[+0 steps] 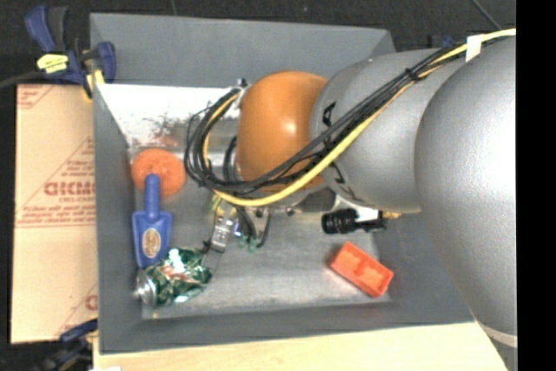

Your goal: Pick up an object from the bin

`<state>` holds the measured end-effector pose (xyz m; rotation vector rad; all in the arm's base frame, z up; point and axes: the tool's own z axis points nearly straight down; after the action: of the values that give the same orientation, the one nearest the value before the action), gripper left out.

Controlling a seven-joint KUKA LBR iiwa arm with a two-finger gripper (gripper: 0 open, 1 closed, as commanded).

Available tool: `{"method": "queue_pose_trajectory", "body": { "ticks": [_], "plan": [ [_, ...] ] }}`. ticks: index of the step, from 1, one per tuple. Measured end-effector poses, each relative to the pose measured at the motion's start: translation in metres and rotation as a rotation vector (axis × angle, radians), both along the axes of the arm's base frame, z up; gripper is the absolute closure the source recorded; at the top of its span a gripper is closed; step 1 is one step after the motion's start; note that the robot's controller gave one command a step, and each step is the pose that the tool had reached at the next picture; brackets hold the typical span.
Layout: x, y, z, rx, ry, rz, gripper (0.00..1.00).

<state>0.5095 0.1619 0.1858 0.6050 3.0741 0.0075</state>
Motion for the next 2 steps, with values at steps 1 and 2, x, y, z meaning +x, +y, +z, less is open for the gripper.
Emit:
{"method": "queue_pose_trajectory", "body": {
  "ticks": [1,2],
  "plan": [
    [-0.012,-0.001,-0.039,-0.001,0.001,0.265,0.00],
    [-0.013,-0.022,-0.091,-0.005,0.002,0.366,0.00]
  ]
}}
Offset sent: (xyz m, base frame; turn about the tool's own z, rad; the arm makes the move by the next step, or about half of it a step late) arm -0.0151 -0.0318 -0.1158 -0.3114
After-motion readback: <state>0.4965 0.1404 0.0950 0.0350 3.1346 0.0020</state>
